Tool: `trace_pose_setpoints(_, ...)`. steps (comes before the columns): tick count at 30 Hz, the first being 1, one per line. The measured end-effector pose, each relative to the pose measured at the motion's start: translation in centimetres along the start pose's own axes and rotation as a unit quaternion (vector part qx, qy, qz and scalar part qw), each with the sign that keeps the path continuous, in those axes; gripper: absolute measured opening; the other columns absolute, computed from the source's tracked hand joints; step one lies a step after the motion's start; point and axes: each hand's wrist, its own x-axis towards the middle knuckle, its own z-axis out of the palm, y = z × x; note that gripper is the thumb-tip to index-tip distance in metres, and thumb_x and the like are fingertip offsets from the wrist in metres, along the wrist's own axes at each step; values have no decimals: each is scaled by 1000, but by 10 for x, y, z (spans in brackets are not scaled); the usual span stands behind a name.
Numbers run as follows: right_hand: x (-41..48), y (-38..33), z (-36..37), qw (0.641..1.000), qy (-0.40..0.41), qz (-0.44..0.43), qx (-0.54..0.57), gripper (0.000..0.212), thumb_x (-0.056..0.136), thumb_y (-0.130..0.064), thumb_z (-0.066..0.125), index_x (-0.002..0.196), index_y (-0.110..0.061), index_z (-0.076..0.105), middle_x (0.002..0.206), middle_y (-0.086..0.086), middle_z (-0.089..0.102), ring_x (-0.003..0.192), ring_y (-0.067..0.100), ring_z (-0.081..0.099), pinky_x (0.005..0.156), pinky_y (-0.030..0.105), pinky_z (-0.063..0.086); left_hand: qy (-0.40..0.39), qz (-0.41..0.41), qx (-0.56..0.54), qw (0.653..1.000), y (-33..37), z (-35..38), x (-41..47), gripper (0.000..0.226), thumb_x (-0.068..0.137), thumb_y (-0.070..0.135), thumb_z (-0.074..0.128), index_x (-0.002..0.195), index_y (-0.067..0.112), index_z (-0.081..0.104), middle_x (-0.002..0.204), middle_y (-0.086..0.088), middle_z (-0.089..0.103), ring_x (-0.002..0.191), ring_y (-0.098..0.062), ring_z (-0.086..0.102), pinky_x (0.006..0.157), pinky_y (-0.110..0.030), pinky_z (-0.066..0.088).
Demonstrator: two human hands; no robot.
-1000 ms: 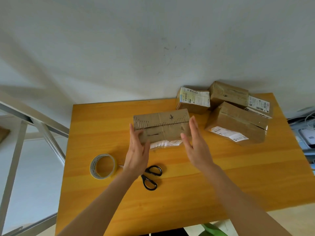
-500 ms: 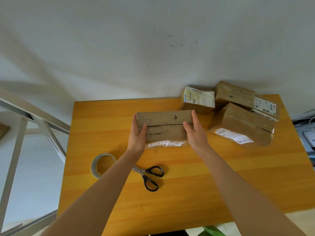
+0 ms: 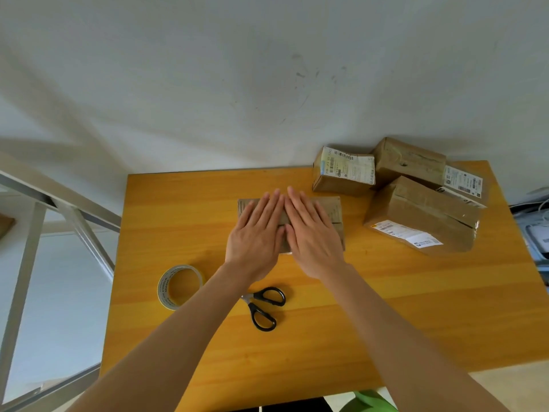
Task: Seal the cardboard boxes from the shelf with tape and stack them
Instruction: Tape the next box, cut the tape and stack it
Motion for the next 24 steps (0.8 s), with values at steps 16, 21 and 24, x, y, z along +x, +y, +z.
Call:
trace_pose_setpoints(16, -5, 19, -7, 997, 17, 54, 54, 72, 98, -59, 17, 156, -17, 8, 164, 0, 2, 149, 13, -3, 122, 37, -1, -80, -130, -289, 945, -46, -11, -2, 78, 84, 74, 20, 139, 47, -28, 149, 8, -38, 143, -25, -20, 116, -52, 13)
trace_pose_setpoints(21, -29, -17, -3, 984, 158, -21, 80, 50, 101, -34, 37, 137, -2, 51, 149, 13, 44, 137, 27, 41, 114, 44, 31, -39, -197, -204, 958, -95, -8, -60, 48, 99, 46, 34, 138, 21, 43, 144, -5, 41, 130, -27, 40, 91, -40, 43)
trace_pose_setpoints(24, -42, -45, 15, 974, 184, -93, 89, 36, 99, -23, 45, 125, -1, 59, 139, 15, 53, 127, 29, 53, 107, 46, 42, -19, -168, -156, 973, -104, 5, -105, 21, 96, 28, 53, 94, 11, 65, 97, -5, 62, 101, -30, 56, 70, -38, 47)
